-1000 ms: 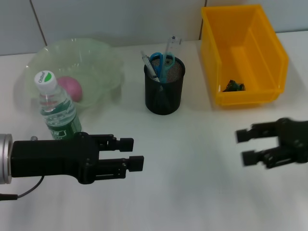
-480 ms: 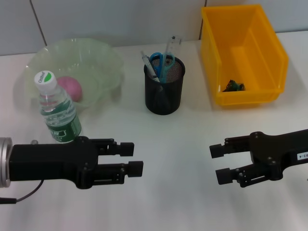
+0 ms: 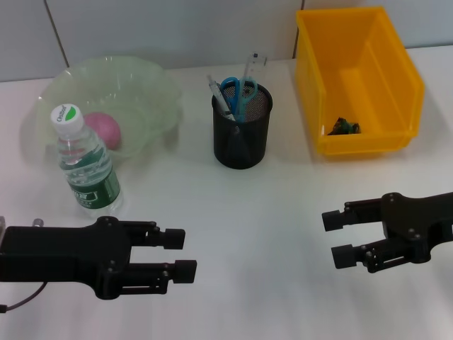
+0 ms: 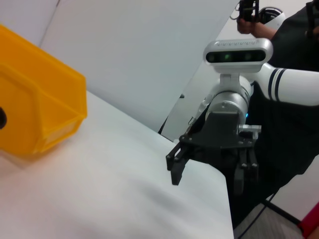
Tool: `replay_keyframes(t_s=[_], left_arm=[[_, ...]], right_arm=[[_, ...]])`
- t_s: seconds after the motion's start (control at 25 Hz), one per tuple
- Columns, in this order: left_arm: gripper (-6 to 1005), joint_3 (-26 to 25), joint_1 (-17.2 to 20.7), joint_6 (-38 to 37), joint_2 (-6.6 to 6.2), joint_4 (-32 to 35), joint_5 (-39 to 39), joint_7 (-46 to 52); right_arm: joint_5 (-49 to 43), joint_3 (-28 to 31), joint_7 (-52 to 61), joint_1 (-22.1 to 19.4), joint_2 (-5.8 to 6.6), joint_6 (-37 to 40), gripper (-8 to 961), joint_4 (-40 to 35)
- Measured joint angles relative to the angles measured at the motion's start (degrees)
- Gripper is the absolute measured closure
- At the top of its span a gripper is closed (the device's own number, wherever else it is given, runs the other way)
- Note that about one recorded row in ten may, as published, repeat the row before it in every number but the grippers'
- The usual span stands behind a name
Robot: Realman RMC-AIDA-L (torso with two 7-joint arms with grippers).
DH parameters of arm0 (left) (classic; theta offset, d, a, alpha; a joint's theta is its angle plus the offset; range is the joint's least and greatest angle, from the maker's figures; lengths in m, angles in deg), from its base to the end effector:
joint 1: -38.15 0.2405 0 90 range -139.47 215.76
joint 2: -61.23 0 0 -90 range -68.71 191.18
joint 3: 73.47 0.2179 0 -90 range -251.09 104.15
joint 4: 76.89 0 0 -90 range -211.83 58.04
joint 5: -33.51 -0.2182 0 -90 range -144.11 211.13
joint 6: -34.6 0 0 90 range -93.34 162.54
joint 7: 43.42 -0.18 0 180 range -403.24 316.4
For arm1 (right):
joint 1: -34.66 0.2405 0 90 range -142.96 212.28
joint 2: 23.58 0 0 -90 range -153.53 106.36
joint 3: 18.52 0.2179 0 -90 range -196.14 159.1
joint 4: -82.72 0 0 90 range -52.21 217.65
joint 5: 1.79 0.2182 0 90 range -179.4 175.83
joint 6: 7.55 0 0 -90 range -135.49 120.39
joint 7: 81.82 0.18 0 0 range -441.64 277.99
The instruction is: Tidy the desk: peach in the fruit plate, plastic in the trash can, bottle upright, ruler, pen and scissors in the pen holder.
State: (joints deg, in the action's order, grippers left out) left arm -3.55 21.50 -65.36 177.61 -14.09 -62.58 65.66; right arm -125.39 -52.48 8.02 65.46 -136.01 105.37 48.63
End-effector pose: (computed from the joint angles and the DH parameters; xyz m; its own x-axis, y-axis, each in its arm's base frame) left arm -0.1676 0.2680 -0.0015 0.7521 0.5303 0.3913 0.4803 -0.8476 0.2254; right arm 0.2272 0.2733 0.0250 0.7182 -0.5533 -0.4219 -0.4976 -0.8322 0.2445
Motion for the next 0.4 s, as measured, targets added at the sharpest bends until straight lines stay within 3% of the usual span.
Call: replay_keyframes(t_s=[0.4], left_arm=[[361,-1.36,-0.29,-0.09,-0.01,0.02,-1.58,-0.65]], right_arm=[[0.02,0.03,0.19,-0.11,0.31,0.04,142,-0.27]])
